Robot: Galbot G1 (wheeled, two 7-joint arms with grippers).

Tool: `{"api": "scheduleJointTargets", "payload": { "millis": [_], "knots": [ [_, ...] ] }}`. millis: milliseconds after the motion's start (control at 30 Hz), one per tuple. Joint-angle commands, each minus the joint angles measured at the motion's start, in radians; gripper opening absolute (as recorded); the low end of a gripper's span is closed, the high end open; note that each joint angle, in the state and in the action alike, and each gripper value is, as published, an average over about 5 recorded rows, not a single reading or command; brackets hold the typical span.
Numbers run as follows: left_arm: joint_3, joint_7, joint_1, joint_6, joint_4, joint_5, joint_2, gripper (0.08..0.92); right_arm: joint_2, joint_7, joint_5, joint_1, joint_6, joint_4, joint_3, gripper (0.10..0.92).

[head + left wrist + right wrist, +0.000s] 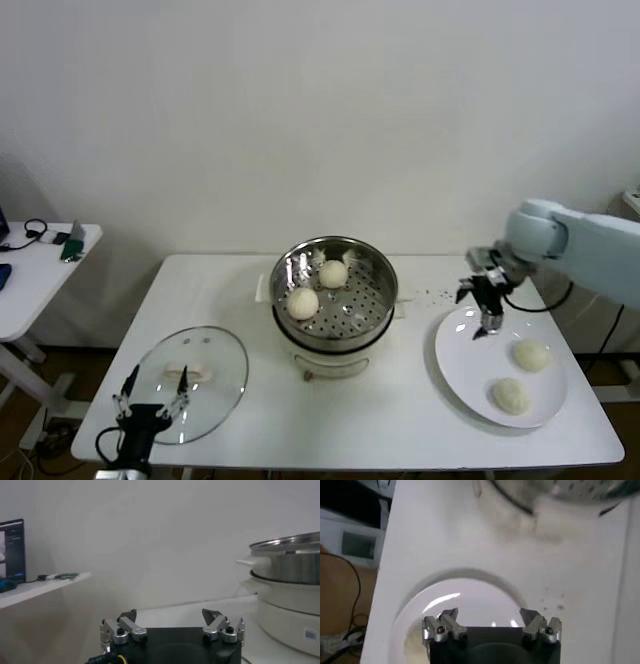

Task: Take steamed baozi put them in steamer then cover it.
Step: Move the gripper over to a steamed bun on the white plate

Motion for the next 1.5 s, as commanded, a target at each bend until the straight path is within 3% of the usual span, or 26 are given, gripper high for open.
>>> {"api": "scheduleJointTargets", "payload": {
  "millis": [33,933,1500],
  "knots": [
    [-0.006,0.0,0.006,0.003,0.002,0.003,-0.009,0.823,-0.122,-0.007,-0.149,-0.244,0.008,0.015,0.111,0.823],
    [-0.009,-0.002,0.011,0.001,0.012,0.007,-0.017,0.823,-0.066,-0.008,-0.193,-0.35,0.02,-0.08,0.174,0.822],
    [-0.01,-0.002,0.012,0.0,0.01,0.007,-0.019,0.823,-0.056,-0.022,-0.189,-0.299,0.029,-0.077,0.137,0.703]
  ]
}}
